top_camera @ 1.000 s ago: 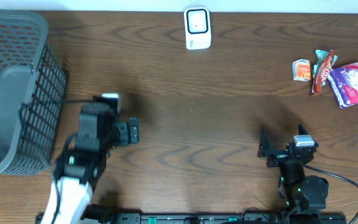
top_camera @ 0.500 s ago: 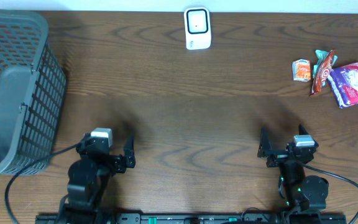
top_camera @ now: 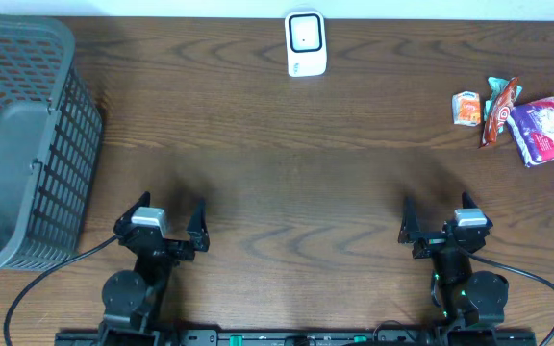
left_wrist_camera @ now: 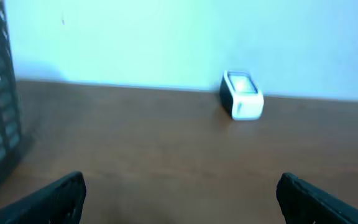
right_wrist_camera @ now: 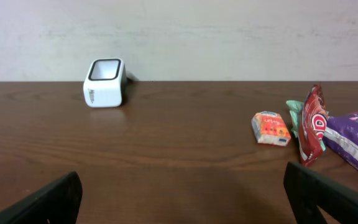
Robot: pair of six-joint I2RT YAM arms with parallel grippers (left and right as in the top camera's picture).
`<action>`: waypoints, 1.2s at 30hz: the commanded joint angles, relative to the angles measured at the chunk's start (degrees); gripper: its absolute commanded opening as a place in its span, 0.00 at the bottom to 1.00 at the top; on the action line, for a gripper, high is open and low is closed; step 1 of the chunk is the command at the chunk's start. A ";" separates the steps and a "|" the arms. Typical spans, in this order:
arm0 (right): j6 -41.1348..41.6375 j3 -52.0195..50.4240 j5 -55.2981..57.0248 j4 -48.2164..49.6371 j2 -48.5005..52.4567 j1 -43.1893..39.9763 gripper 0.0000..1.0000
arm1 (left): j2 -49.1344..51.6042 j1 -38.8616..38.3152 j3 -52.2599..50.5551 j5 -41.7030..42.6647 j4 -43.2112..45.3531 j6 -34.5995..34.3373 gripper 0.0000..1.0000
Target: Scan the item barcode
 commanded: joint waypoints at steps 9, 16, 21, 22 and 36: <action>0.83 -0.22 -0.35 -0.07 -0.35 -0.46 0.99 | -0.92 2.67 -3.65 -0.50 8.98 2.05 0.98; 0.83 -0.22 -0.35 -0.07 -0.35 -0.46 0.99 | -0.92 4.52 -3.65 -0.04 0.57 3.30 0.98; 0.83 -0.22 -0.35 -0.07 -0.35 -0.46 0.99 | -0.92 6.05 -3.65 0.17 -2.71 3.30 0.98; 0.83 -0.22 -0.35 -0.07 -0.35 -0.46 0.99 | -0.92 6.23 -3.65 0.17 -2.73 3.28 0.98; 0.83 -0.22 -0.35 -0.07 -0.35 -0.46 0.99 | -0.92 6.23 -3.65 1.88 -2.75 3.13 0.98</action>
